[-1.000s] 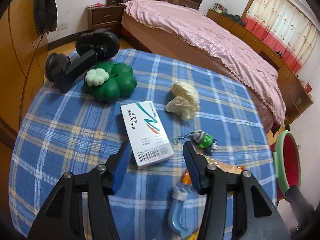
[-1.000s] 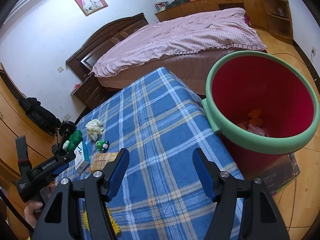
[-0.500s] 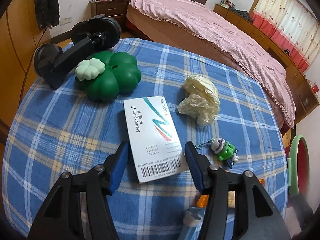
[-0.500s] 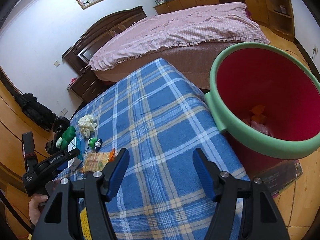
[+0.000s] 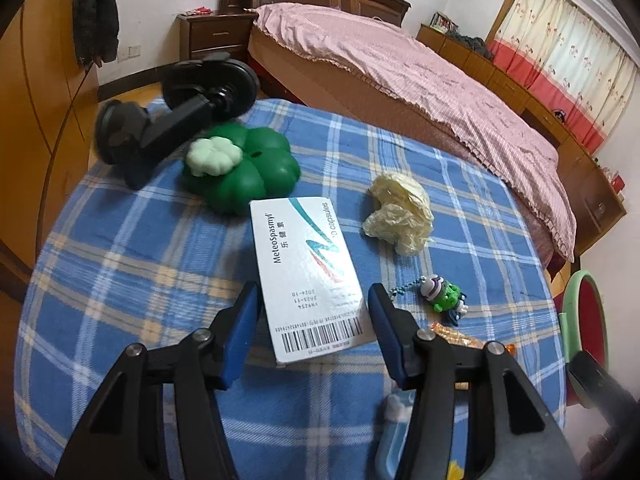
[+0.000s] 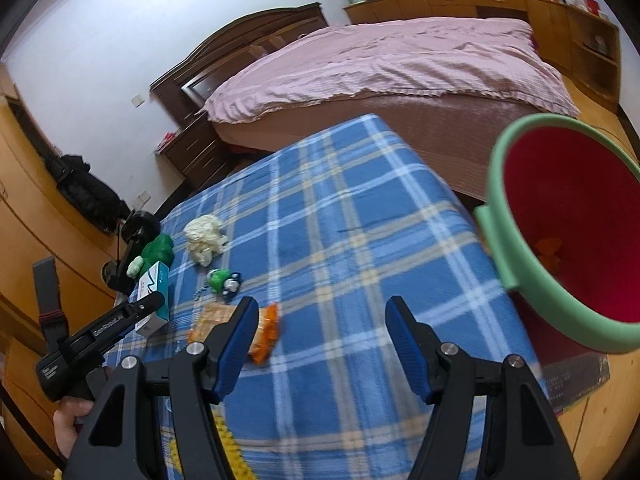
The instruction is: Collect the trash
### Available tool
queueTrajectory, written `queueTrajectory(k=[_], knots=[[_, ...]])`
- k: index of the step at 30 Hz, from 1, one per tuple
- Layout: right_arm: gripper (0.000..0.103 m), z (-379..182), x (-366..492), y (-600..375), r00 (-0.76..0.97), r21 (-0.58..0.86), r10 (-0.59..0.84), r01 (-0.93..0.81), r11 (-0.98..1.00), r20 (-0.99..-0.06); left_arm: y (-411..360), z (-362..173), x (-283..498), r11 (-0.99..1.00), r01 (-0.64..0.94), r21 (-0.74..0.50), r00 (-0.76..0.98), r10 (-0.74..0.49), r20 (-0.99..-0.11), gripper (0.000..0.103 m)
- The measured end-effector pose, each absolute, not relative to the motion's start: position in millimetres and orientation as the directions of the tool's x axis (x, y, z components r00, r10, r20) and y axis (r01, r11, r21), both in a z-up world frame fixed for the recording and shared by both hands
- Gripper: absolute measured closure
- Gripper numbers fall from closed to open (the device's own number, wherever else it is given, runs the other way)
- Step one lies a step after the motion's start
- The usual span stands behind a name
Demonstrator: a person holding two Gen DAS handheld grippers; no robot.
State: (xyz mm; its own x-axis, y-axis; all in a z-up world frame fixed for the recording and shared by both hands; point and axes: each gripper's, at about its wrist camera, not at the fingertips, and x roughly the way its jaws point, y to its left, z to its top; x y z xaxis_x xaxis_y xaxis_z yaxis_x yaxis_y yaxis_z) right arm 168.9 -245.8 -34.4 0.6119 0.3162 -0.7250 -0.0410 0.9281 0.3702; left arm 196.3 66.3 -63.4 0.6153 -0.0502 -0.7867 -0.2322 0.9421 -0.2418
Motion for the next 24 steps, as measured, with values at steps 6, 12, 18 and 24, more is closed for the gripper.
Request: queueTrajectory(k=[6, 12, 18, 24], knots=[[0.034, -36.0, 185.3, -210.3, 0.578, 0.343, 0.345, -0.118, 0.932, -0.740, 84.3, -54.2, 178.5, 0.934, -0.259, -0.246, 0.635, -0.027, -0.772, 0.047], [0.034, -46.5, 204.5, -173.0, 0.542, 0.291, 0.351, -0.196, 0.936, -0.764, 97.4, -54.2, 168.0, 0.928, -0.283, -0.242, 0.643, -0.004, -0.766, 0.047], [0.034, -61.0, 222.3, -143.9, 0.492, 0.246, 0.343, -0.253, 0.936, -0.800, 105.6, -59.6, 165.3, 0.919, -0.297, -0.259, 0.642, -0.008, -0.767, 0.047], [0.036, -69.8, 235.5, -122.3, 0.472, 0.202, 0.329, -0.299, 0.933, -0.818, 108.3, -63.9, 165.6, 0.916, -0.298, -0.269, 0.641, -0.017, -0.767, 0.047]])
